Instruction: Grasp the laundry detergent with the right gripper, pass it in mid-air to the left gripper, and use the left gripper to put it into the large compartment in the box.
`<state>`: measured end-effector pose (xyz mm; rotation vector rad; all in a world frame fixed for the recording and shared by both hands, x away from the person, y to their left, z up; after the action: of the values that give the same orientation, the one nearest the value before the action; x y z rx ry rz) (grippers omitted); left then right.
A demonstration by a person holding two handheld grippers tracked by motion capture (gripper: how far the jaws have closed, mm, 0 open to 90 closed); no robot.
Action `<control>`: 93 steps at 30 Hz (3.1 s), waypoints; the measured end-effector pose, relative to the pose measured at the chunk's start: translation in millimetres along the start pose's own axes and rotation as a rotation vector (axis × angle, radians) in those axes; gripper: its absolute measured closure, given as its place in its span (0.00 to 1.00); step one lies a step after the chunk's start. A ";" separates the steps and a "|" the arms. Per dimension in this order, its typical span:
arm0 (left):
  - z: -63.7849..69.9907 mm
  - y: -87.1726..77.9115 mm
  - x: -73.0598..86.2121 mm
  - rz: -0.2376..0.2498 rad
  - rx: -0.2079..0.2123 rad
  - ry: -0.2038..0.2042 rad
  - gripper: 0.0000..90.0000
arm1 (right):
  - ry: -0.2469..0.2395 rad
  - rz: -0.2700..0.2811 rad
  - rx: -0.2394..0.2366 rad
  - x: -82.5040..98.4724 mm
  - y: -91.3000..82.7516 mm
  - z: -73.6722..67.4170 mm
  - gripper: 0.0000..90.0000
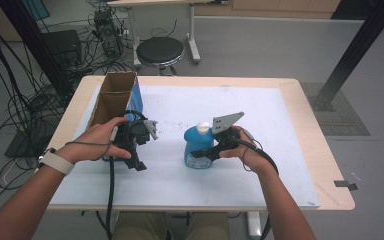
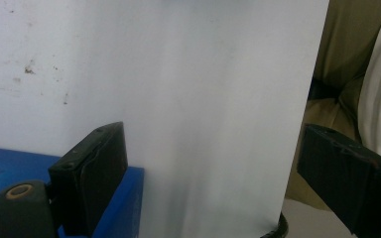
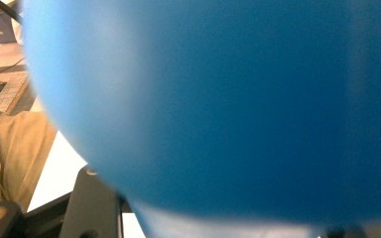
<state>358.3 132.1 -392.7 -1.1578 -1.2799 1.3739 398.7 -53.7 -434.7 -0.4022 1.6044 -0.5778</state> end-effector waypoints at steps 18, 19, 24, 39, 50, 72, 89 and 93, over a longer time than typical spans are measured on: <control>-0.7 0.0 -0.8 0.002 -0.001 0.000 0.14 | -0.008 -0.003 -0.004 -0.2 0.1 0.5 0.47; -0.8 0.0 -0.9 0.002 -0.001 0.000 0.14 | -0.006 -0.004 -0.003 -0.1 0.1 0.6 0.47; -1.2 -0.2 -1.3 0.002 0.000 0.000 0.14 | -0.009 -0.004 -0.005 -0.2 0.2 0.5 0.47; -1.9 -0.8 -2.9 0.002 -0.005 0.002 0.14 | -0.004 0.003 -0.014 0.0 0.6 0.0 0.47; -1.8 -0.9 -4.4 0.001 -0.007 0.003 0.14 | -0.001 0.010 -0.010 0.3 0.7 0.1 0.47; -2.3 -3.4 -6.0 0.000 -0.011 0.004 0.14 | -0.001 0.004 -0.008 -0.1 0.7 0.4 0.47; -3.8 -7.3 -5.8 0.002 -0.016 -0.002 0.14 | 0.008 0.022 0.010 -0.3 0.2 0.1 0.48; -5.3 -9.6 -4.9 -0.004 -0.020 -0.009 0.13 | 0.008 0.012 -0.002 -1.7 0.4 -1.9 0.48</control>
<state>364.4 128.7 -383.0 -1.1630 -1.3043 1.3678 397.0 -52.1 -433.5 -0.3922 1.6135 -0.5698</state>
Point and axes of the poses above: each handheld gripper's, and its own axes: y roughly forward along the jaws, x roughly out of its underside, z roughly to its right, the point moved 9 cm from there along y, roughly forward along the jaws, and after that the axes turned 7 degrees about -z, right-handed, at the moved point
